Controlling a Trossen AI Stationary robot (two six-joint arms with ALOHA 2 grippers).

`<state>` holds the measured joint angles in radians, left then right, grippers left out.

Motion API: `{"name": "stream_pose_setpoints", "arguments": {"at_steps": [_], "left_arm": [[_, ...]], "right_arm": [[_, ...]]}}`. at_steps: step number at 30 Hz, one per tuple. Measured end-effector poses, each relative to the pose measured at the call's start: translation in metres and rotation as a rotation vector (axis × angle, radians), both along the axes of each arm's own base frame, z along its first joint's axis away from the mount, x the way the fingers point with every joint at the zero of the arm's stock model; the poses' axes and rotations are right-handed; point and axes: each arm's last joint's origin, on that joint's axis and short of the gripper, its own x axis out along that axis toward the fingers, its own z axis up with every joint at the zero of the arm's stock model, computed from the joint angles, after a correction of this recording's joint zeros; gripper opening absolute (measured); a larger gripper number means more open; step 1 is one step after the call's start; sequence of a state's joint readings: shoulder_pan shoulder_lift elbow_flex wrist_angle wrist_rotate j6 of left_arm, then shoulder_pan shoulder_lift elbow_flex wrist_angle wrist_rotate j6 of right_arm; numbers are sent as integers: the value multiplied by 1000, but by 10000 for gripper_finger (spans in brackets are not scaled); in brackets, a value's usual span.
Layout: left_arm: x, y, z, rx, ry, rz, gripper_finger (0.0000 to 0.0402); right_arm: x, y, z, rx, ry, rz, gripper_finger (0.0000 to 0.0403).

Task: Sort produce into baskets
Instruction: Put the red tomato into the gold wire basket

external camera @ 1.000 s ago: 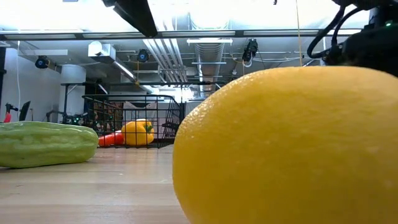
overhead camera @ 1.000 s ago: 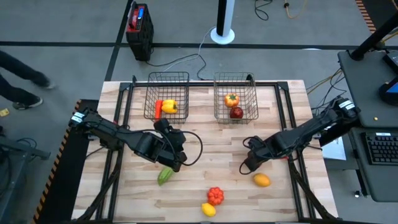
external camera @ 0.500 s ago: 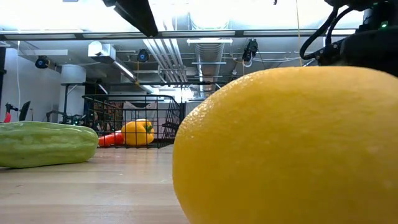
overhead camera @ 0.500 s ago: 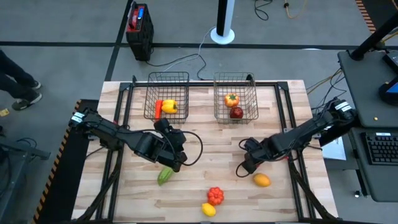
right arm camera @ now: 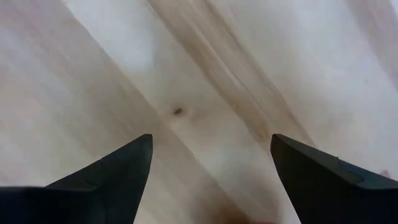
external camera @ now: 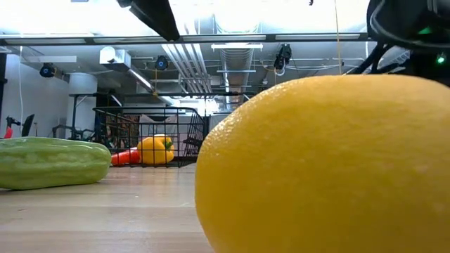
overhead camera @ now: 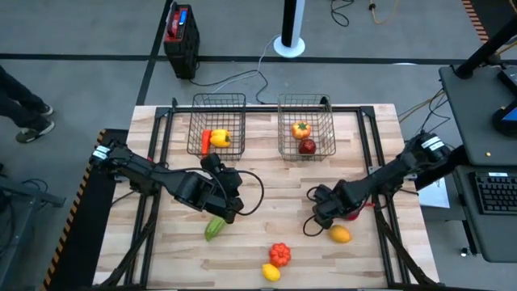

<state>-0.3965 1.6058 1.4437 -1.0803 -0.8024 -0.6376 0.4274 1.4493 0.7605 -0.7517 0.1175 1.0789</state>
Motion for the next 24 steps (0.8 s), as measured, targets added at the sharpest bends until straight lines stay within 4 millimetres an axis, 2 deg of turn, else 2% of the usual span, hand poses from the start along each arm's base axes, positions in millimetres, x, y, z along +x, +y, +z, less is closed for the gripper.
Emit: {"name": "stream_pose_setpoints", "arguments": {"at_steps": [6, 11, 14, 18, 24], "left_arm": [[0, 0, 0, -1, -1, 0, 187], [0, 0, 0, -2, -5, 0, 187], [1, 0, 0, -3, -7, 0, 187], [1, 0, 0, -2, -6, 0, 187], [1, 0, 0, 10, 8, -17, 187]], "right_arm": [[0, -1, 26, -4, -28, 39, 306], [-12, -5, 64, -16, 115, -47, 301], [-19, -5, 79, 26, 224, -142, 304], [-22, 1, 84, 125, 282, -137, 309], [-28, 5, 76, 179, 360, -137, 310]]}}
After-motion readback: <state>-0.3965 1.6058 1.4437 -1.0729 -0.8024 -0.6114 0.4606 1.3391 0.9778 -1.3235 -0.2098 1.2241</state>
